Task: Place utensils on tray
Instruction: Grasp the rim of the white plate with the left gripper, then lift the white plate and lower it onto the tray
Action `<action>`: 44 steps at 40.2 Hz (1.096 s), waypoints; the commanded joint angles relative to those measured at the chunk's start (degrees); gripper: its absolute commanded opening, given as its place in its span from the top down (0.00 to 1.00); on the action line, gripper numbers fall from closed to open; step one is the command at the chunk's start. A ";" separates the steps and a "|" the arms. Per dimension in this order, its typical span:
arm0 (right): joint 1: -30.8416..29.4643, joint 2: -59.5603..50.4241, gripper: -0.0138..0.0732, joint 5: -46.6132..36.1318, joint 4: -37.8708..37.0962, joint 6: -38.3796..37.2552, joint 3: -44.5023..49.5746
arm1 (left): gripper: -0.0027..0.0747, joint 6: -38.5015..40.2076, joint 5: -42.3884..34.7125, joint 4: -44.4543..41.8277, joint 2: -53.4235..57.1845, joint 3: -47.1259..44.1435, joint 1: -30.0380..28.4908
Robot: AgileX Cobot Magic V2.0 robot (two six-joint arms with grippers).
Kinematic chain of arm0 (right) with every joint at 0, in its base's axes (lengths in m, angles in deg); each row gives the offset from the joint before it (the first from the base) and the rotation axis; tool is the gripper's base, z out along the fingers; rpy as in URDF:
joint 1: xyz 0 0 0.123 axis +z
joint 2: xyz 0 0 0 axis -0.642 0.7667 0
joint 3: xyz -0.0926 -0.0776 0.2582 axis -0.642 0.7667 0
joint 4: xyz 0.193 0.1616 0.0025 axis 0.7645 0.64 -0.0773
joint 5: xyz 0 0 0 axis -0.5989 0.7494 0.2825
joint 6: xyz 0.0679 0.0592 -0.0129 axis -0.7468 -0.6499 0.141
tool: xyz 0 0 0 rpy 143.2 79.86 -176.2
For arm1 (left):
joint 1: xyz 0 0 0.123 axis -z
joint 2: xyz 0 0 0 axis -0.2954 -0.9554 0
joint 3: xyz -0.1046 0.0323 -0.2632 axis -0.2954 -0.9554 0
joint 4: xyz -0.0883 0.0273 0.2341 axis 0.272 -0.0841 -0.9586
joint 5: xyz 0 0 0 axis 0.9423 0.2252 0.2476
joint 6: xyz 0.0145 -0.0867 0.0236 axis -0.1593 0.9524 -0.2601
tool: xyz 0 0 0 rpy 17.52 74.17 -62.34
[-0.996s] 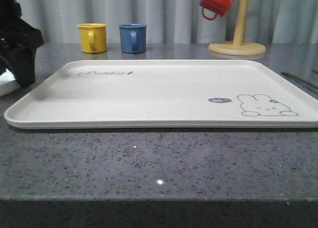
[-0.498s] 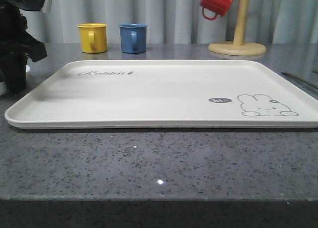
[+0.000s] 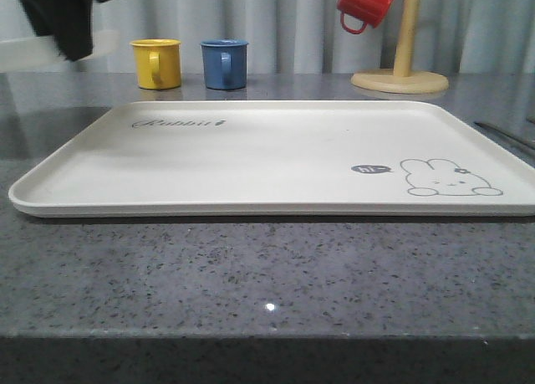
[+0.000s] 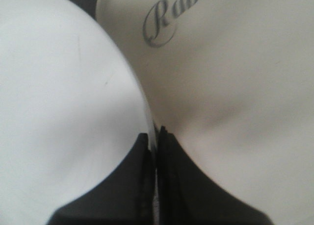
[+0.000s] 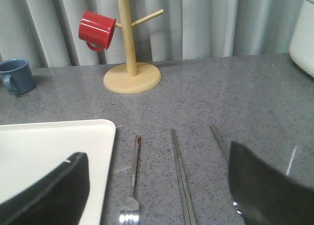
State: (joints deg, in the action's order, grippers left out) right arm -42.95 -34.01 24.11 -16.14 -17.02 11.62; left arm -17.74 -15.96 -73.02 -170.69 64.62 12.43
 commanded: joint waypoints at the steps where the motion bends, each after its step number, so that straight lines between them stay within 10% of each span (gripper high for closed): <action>1: -0.28 0.79 0.15 -4.62 -0.32 0.35 -2.06 | 0.99 1.45 0.34 -1.02 2.59 5.08 4.93; 17: -0.28 0.79 0.15 -4.62 -0.32 0.35 -2.06 | 0.99 3.99 1.61 0.44 -1.74 5.77 20.89; 44: -0.28 0.79 0.15 -4.62 -0.32 0.35 -2.06 | 0.89 3.99 0.59 4.90 -9.51 5.77 19.62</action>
State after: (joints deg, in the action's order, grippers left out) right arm -42.95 -34.01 24.11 -16.14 -17.02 11.62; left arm -14.43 -14.36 -67.94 -182.62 68.71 32.18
